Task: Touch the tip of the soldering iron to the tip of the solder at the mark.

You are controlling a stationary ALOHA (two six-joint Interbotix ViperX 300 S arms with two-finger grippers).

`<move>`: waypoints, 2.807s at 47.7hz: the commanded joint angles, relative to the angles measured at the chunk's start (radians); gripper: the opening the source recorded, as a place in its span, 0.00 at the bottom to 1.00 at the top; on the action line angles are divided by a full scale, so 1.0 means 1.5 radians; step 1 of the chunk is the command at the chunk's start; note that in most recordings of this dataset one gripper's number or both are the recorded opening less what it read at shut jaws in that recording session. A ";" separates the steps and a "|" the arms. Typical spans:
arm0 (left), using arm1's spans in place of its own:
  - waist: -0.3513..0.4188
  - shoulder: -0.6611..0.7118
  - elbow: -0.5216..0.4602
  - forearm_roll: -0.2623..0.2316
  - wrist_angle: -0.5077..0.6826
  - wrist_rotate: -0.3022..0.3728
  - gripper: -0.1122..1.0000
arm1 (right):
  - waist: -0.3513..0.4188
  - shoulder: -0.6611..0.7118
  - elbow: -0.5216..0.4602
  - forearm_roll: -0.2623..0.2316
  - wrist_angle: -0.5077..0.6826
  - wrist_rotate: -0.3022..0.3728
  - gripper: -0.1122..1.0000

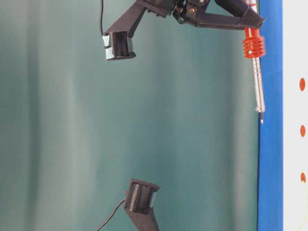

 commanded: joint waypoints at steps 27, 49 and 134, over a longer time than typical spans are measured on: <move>-0.002 -0.004 -0.009 0.000 -0.005 0.003 0.11 | 0.007 0.053 -0.082 -0.002 0.016 -0.007 0.16; -0.002 -0.004 -0.008 0.001 -0.003 0.003 0.11 | 0.027 0.169 -0.198 -0.006 0.069 -0.027 0.16; -0.001 0.002 -0.019 0.000 0.010 0.004 0.11 | 0.031 0.213 -0.225 -0.018 0.075 -0.025 0.16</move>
